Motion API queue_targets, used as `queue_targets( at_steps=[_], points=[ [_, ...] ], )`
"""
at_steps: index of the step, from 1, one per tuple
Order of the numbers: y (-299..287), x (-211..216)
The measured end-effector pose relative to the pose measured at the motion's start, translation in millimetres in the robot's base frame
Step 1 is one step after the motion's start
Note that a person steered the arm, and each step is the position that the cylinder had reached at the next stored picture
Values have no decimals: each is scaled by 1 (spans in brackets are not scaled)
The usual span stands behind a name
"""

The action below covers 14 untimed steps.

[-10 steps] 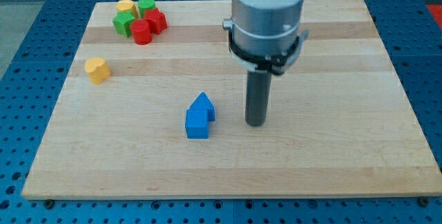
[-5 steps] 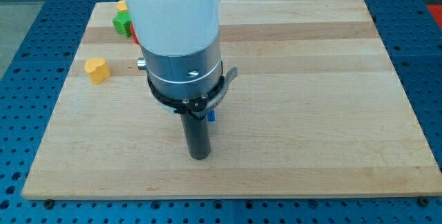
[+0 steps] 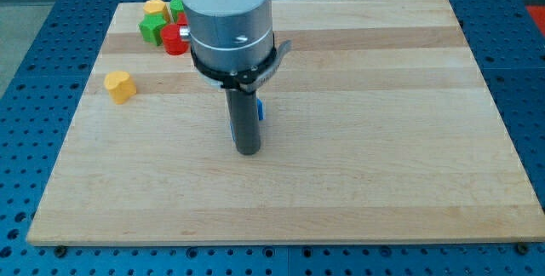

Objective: Slide the blue cube along with blue triangle up towards the group of blocks

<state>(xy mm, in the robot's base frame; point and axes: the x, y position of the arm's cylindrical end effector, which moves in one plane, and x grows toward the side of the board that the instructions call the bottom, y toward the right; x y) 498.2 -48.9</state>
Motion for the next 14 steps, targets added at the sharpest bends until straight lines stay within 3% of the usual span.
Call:
queue_targets(
  at_steps=[8,14],
  points=[
    [0,-137],
    [-23,-173]
  ],
)
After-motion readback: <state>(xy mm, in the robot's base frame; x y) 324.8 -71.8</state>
